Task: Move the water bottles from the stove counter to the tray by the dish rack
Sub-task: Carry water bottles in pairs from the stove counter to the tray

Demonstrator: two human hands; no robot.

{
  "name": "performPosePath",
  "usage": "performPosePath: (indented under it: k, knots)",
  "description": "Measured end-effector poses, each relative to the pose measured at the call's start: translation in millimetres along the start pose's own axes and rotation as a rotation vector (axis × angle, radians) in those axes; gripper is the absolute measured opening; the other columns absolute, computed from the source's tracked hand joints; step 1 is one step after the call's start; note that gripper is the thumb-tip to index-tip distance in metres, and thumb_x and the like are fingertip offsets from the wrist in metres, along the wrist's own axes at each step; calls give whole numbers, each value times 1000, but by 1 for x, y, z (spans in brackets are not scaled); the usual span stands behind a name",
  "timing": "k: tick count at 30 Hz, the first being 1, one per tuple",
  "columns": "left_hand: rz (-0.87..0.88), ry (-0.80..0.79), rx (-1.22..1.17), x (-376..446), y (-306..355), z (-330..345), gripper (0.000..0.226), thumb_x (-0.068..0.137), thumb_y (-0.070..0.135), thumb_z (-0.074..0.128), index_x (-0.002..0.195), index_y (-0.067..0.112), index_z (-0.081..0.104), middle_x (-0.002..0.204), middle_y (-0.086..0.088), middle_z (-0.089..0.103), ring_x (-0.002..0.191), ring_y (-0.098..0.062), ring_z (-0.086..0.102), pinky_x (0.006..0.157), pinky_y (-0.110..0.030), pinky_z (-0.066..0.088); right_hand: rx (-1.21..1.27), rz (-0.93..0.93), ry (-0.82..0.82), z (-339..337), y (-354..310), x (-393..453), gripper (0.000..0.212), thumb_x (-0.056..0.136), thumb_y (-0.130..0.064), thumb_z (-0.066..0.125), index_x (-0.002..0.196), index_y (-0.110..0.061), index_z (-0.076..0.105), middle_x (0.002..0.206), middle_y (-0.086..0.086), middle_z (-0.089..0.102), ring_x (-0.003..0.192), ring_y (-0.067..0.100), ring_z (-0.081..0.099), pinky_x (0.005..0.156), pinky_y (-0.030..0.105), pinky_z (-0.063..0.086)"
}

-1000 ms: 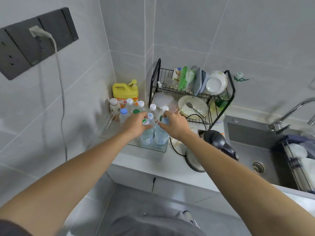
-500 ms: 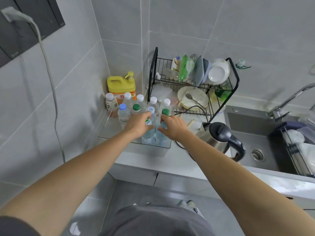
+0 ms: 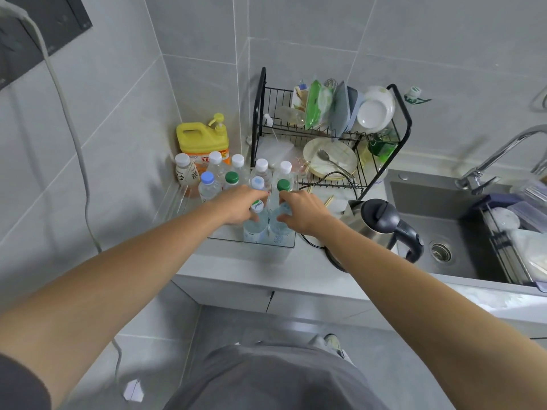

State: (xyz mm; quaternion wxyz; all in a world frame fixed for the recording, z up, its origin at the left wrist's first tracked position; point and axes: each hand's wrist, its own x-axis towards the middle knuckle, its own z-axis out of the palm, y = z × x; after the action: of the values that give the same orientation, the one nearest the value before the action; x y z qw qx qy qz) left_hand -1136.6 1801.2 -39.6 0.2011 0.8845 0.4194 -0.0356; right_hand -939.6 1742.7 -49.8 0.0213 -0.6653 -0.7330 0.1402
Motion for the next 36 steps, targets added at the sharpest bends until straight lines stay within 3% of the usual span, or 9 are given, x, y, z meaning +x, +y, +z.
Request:
performPosePath:
  k: [5, 8, 16, 28, 36]
  knots:
    - [-72, 83, -18, -2, 3, 4, 41, 82, 35, 81, 90, 31, 40, 85, -1, 51, 87, -32, 58, 69, -40, 49, -44, -58, -6, -1, 1, 0, 35, 90, -33, 76, 115, -17, 56, 119, 9, 65, 100, 37, 63, 78, 41, 49]
    - [-84, 126, -40, 0, 2, 8, 37, 82, 36, 80, 94, 28, 47, 88, -3, 55, 87, -33, 59, 63, -36, 41, -65, -76, -14, -4, 1, 2, 36, 90, -33, 76, 116, -18, 56, 119, 8, 65, 101, 36, 63, 79, 42, 51]
    - [-86, 176, -44, 3, 6, 12, 37, 81, 40, 81, 95, 27, 49, 88, -2, 56, 83, -28, 56, 63, -34, 39, -59, -96, -3, -3, 3, 3, 35, 89, -32, 76, 113, -18, 55, 115, 7, 66, 94, 35, 63, 79, 44, 53]
    - [-81, 138, -60, 7, 9, 10, 41, 79, 42, 82, 89, 28, 45, 83, 1, 55, 82, -27, 56, 63, -35, 43, -84, -155, -30, -3, 7, 2, 35, 90, -33, 76, 112, -21, 52, 116, 3, 64, 95, 32, 63, 78, 46, 55]
    - [-64, 147, -79, 6, 5, 16, 46, 80, 41, 82, 91, 35, 37, 86, 0, 52, 82, -27, 52, 64, -36, 42, -57, -96, 12, 1, 6, 0, 38, 91, -36, 74, 116, -15, 55, 116, 10, 67, 98, 37, 64, 78, 42, 52]
